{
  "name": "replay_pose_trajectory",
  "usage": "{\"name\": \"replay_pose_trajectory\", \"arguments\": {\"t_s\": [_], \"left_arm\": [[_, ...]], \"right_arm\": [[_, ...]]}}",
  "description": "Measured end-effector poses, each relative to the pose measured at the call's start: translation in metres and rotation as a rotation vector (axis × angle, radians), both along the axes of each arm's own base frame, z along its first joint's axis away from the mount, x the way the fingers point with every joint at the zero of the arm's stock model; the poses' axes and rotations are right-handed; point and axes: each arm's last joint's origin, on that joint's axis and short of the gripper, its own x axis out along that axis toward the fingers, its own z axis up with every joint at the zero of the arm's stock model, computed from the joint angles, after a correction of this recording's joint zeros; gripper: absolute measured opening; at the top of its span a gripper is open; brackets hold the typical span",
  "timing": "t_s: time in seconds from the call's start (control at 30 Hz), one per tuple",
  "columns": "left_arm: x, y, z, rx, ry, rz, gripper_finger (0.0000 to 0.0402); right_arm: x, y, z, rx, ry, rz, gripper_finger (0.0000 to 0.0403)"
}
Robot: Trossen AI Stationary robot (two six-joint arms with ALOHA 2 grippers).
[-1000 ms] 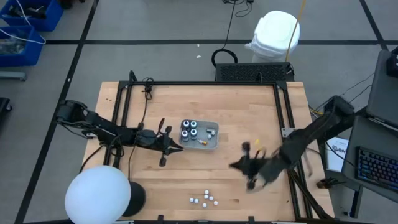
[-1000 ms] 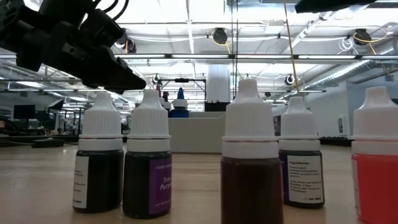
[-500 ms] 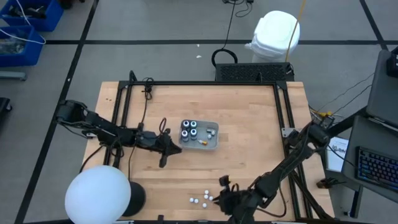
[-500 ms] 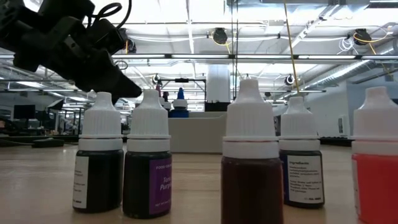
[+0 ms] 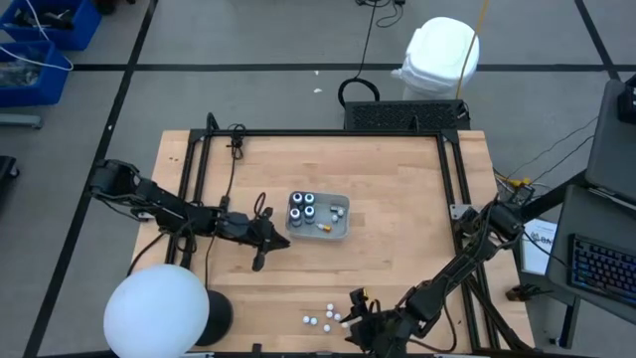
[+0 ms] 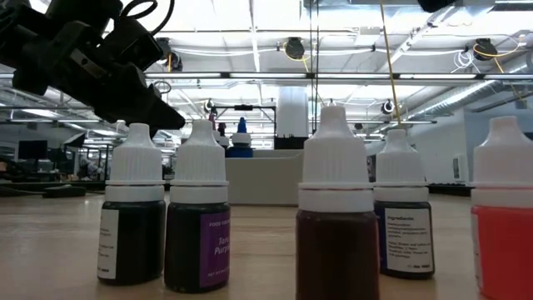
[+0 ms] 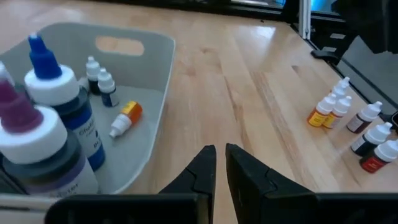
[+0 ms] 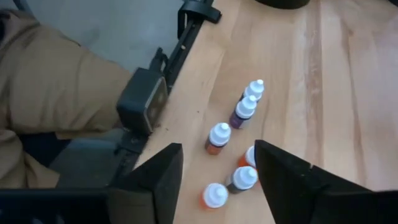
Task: Pick & Place food coloring
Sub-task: Put the small orange food coloring bottle into the gray bin
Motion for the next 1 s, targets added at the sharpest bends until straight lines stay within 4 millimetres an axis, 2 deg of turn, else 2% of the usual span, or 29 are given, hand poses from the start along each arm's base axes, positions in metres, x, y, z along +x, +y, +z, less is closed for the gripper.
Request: {"name": "replay_pose_trajectory", "arguments": {"t_s": [0.17, 0.3, 0.53, 0.83, 1.0], "left_arm": [[0.001, 0.0, 0.002, -0.002, -0.022, 0.001, 0.0042], [0.001, 0.0, 0.002, 0.01, -0.023, -0.003, 0.0042], [0.001, 0.0, 0.002, 0.018, -0.024, -0.006, 0.0042], [0.001, 0.0, 0.002, 0.019, -0.024, -0.005, 0.0042], [0.001, 0.0, 0.002, 0.019, -0.023, -0.005, 0.0042]], "right_arm": [[-0.002, -0.003, -0.007, 0.029, 0.015, -0.031, 0.0196], [-0.008, -0.009, -0.024, 0.036, 0.031, -0.052, 0.0193], [-0.014, -0.014, -0.04, 0.107, -0.062, -0.031, 0.0196], [-0.013, -0.013, -0.037, 0.112, -0.104, -0.021, 0.0196], [-0.003, -0.003, -0.016, 0.099, -0.122, 0.032, 0.0194]]}}
